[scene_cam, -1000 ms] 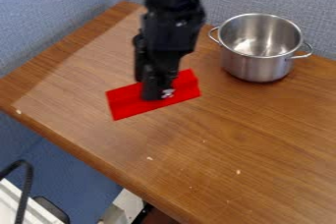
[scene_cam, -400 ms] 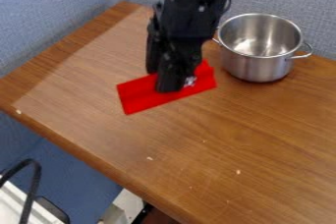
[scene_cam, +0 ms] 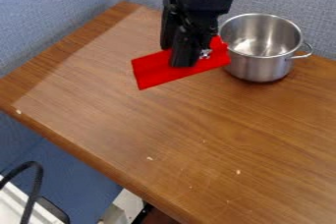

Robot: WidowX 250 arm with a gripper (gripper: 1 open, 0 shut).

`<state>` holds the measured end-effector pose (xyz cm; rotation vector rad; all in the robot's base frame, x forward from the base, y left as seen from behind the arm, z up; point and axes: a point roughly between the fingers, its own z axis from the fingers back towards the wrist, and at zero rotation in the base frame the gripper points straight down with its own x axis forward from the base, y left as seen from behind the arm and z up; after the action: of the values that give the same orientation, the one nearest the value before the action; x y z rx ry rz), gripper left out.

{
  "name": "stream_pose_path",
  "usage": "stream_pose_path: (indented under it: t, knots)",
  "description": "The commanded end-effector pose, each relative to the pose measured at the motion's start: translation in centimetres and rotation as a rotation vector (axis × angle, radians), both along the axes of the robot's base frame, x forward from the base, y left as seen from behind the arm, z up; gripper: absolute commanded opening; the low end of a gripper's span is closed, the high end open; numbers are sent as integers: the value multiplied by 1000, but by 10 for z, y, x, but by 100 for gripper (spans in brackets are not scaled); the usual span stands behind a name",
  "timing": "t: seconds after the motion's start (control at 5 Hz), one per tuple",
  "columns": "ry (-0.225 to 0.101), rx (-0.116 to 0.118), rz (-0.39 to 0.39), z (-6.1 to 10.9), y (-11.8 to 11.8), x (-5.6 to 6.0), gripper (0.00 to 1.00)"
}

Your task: Put the red object in the metal pot

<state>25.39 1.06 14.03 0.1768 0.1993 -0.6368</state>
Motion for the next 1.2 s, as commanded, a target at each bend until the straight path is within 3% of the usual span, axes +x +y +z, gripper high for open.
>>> stream_pose_path:
  t: [0.0,0.2,0.6,1.0]
  knots:
    - [-49,15,12,12,14,11,0]
    - [-62,8,11,16,30,18,0]
    - [-71,-66,-33,4,45,33,0]
    - [-67,-114,-42,-2,57,40,0]
